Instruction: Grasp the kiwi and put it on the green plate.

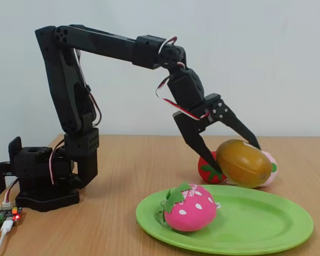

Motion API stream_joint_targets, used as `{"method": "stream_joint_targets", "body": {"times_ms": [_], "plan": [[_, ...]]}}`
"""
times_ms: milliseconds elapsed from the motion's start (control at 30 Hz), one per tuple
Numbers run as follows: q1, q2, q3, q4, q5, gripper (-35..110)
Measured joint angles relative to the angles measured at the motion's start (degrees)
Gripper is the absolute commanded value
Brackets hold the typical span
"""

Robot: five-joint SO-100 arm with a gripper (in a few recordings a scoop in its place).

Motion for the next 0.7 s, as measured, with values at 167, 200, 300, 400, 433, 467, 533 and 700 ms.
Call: {"method": "stream_joint_targets", "body": {"times_ms": [167, 200, 300, 400, 433, 467, 533, 700], "plan": [[1.41, -6.68, -4.39, 0.88, 2.9, 27], [1.41, -7.91, -5.36, 1.67, 3.78, 27], [1.41, -10.11, -7.38, 2.64, 5.27, 27], [1.41, -13.27, -10.2, 3.69, 6.42, 27], [1.41, -14.15, -10.81, 3.78, 6.86, 27], [1.41, -15.21, -11.6, 3.87, 6.94, 27], [1.41, -16.88, -12.83, 4.04, 7.12, 27], [2.55, -21.27, -16.26, 4.04, 8.0, 27]]}}
